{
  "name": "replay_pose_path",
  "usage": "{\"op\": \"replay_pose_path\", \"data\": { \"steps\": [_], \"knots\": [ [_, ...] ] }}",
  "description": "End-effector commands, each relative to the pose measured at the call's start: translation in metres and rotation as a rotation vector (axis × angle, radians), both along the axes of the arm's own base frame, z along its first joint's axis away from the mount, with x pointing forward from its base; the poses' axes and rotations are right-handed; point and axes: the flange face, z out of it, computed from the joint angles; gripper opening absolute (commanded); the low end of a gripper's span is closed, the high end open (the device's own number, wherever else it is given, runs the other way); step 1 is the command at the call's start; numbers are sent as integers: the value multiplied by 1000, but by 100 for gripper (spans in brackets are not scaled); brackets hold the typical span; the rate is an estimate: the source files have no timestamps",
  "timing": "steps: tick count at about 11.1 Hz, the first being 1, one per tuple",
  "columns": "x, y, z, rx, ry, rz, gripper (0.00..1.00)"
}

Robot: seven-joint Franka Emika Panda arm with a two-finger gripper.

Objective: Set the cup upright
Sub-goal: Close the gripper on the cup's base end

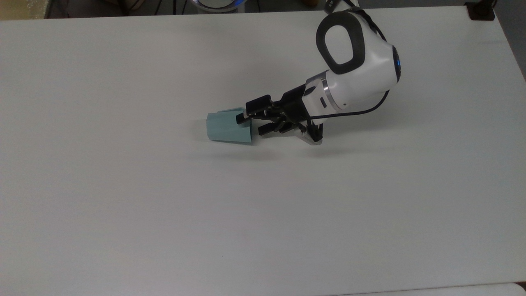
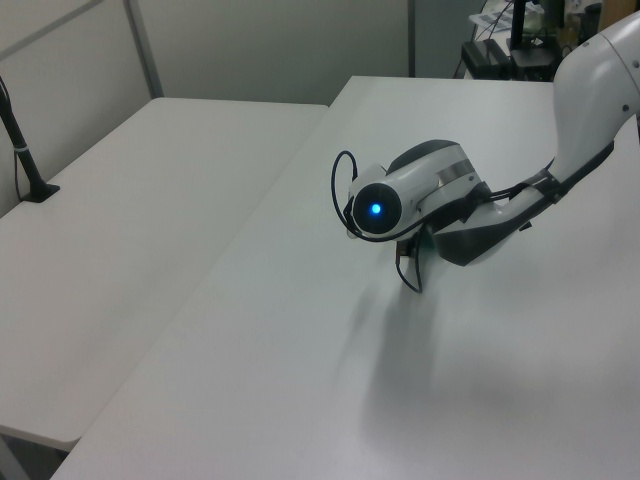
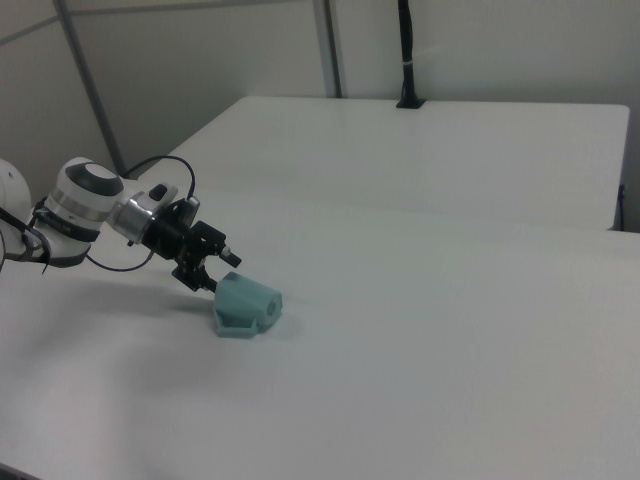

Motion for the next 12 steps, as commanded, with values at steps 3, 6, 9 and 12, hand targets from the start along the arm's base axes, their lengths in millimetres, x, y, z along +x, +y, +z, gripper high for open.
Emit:
{"op": "replay_pose_path", "data": {
  "steps": [3, 6, 9, 12],
  "knots": [
    [-16, -26, -20, -105, -62, -85, 86],
    [-14, -25, -15, -92, -61, -83, 7],
    [-7, -24, -14, -60, -75, -57, 1],
    [-7, -23, -14, -56, -47, -43, 0]
  ]
}}
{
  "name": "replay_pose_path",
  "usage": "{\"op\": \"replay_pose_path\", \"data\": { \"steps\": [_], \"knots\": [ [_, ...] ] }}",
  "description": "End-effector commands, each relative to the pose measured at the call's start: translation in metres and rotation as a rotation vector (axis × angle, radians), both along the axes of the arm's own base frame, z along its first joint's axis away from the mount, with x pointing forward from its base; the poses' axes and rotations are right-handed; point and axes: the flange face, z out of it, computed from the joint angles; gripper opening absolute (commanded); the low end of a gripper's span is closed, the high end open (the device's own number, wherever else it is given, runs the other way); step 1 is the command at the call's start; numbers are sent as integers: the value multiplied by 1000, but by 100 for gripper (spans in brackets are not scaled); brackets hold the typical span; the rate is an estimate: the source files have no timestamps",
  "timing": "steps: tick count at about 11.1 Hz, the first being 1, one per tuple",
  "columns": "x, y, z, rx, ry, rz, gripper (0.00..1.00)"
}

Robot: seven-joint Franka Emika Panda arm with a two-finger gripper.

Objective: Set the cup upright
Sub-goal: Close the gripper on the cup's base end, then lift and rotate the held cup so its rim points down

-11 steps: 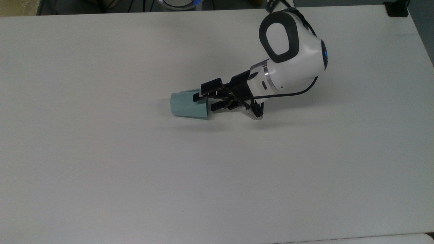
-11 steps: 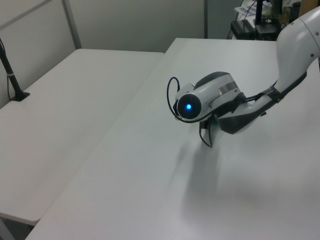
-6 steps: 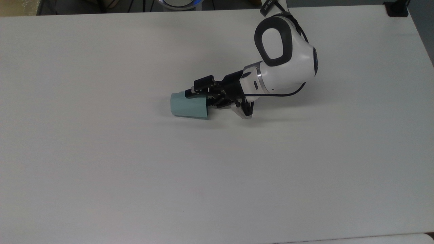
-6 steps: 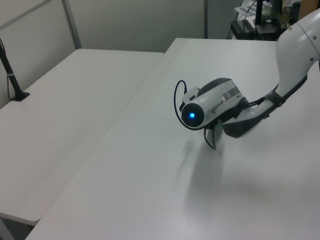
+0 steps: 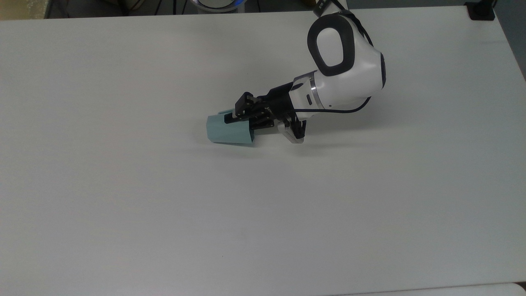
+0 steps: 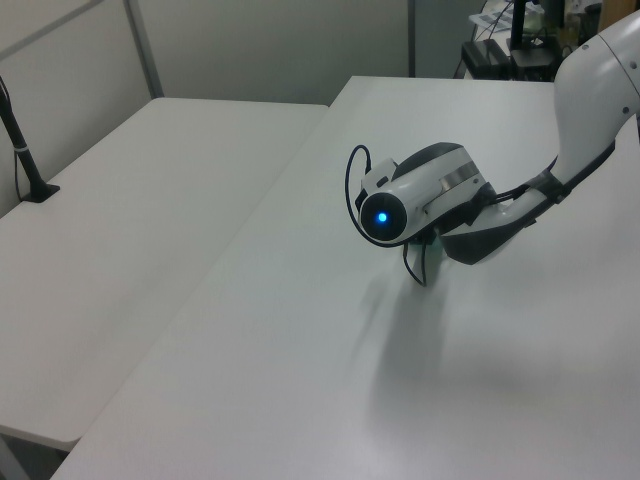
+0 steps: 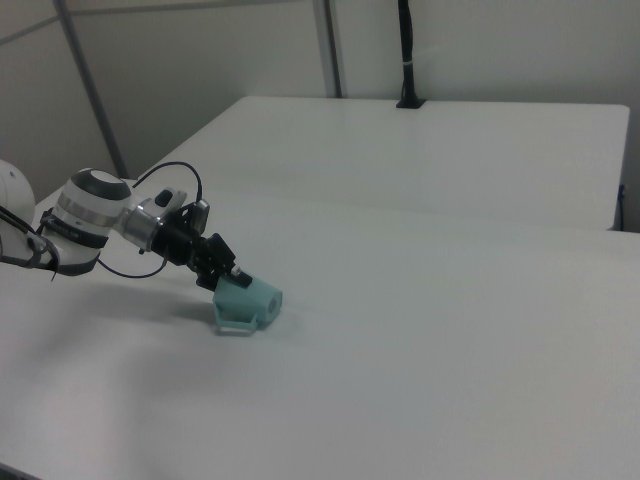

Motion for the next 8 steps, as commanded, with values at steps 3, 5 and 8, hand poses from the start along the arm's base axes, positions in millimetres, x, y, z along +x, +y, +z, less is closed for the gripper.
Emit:
{"op": "replay_pose_path", "data": {
  "steps": [3, 5, 8],
  "knots": [
    [-1, 5, 9, 83, 13, 12, 0],
    [4, -5, 66, 213, -10, -32, 0],
    [-1, -17, 123, 403, 58, -48, 0]
  ]
}}
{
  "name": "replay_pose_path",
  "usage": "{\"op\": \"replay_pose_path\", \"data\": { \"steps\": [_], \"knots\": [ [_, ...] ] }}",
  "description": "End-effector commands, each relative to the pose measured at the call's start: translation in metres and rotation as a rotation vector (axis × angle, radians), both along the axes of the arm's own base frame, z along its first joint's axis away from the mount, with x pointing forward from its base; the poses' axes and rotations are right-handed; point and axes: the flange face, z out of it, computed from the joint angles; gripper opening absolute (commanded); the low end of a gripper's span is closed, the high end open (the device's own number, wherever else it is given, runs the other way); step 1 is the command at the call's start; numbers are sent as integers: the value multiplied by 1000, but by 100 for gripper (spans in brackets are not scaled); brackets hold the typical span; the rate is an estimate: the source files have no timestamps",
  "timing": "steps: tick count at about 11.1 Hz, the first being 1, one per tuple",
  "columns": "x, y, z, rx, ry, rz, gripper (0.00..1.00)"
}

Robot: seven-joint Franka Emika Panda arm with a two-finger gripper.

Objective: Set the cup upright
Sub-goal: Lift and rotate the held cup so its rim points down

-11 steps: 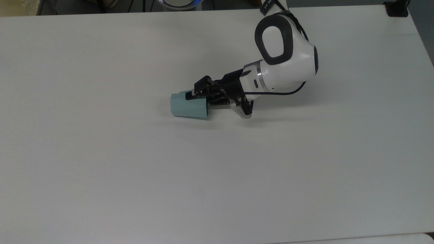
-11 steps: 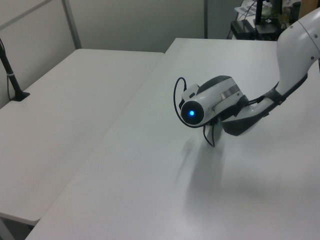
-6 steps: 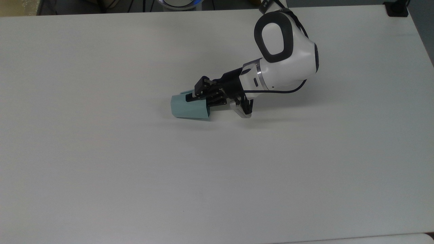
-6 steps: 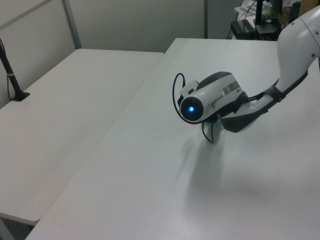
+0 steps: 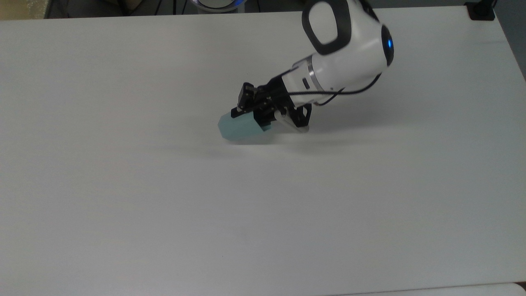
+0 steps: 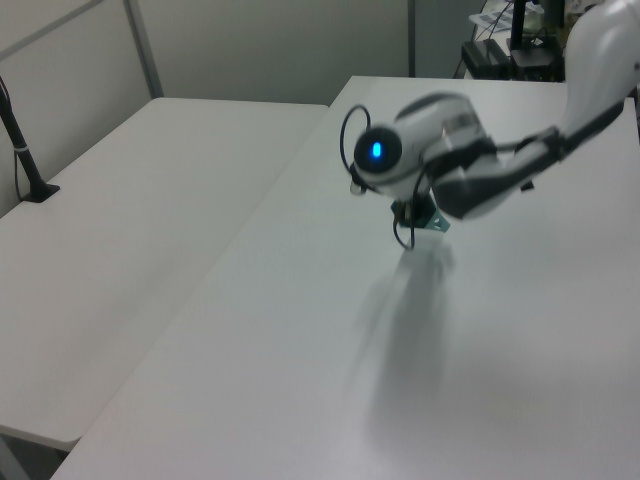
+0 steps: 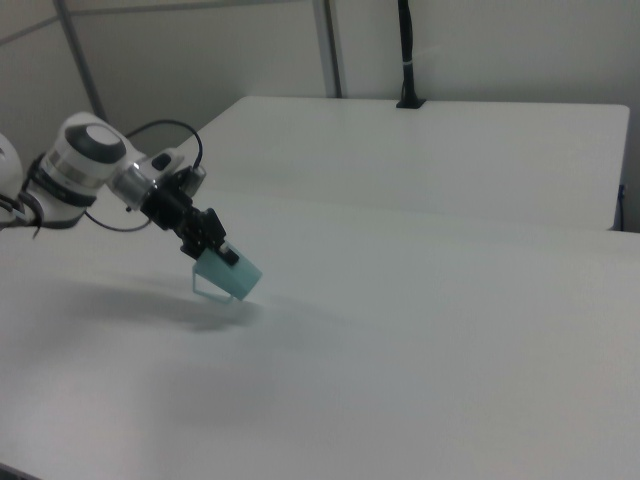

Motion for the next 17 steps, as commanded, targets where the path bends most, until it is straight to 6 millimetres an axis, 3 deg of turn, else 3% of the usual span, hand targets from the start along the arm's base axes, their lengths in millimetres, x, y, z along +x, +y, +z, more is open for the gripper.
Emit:
{"op": "replay_pose_path", "data": {
  "steps": [1, 4, 7, 8, 10, 12, 13, 17],
  "knots": [
    [-4, -22, 56, 251, 66, 0, 0],
    [15, -42, 61, 447, 20, -42, 0],
    [27, -79, 48, 602, 53, -65, 0],
    [25, -97, 50, 682, 67, -71, 0],
    [-3, -130, 54, 788, 44, -51, 0],
    [-16, -149, 61, 827, -1, -52, 0],
    [-20, -159, 47, 821, 12, -74, 0],
    [-24, -167, 25, 817, 15, -77, 0]
  ]
}}
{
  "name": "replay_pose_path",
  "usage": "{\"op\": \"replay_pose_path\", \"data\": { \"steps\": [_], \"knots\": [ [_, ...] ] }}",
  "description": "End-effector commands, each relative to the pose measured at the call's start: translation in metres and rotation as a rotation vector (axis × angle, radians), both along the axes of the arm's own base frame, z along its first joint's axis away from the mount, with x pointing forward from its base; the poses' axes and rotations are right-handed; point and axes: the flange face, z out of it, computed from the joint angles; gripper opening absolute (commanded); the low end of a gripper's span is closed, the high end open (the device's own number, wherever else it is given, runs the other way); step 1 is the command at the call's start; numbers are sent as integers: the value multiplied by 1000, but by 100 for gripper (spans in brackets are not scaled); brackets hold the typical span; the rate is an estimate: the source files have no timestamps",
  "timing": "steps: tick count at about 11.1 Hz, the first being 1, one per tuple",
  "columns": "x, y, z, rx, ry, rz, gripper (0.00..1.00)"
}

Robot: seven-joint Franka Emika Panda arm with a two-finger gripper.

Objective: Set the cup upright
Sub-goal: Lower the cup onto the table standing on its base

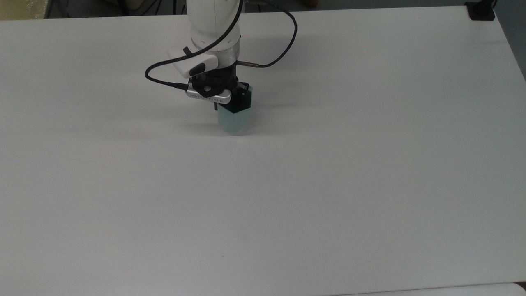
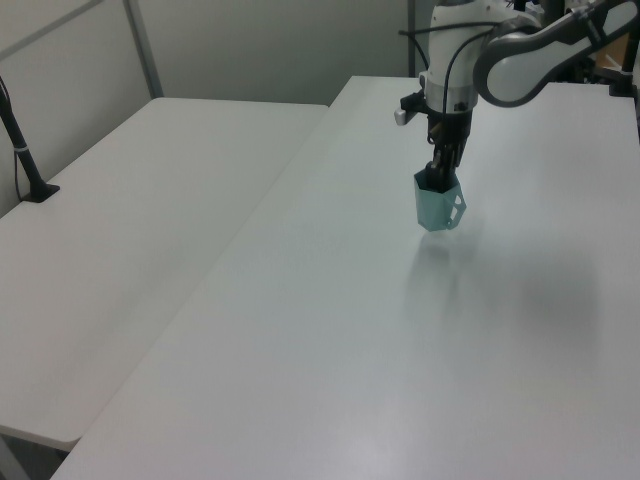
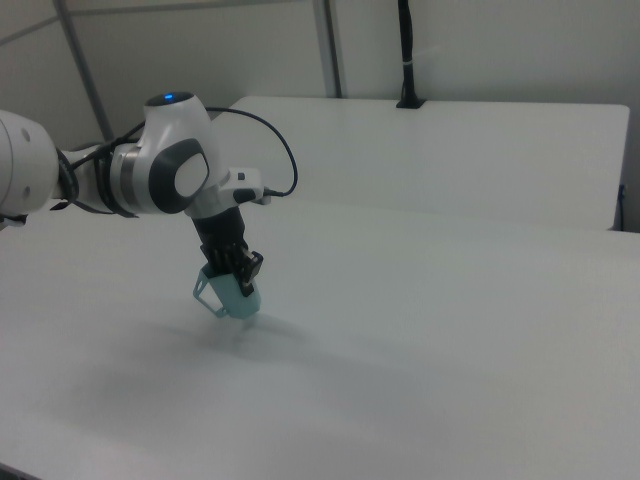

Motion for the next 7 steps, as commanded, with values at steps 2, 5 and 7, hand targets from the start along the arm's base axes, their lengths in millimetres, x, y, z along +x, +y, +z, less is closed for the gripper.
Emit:
{"op": "replay_pose_path", "data": {
  "steps": [2, 5, 7],
  "knots": [
    [-6, 0, -10, 20, -5, 18, 0],
    [0, 1, -22, 47, -13, -11, 0],
    [5, -9, -21, 103, -9, -75, 22]
  ]
}}
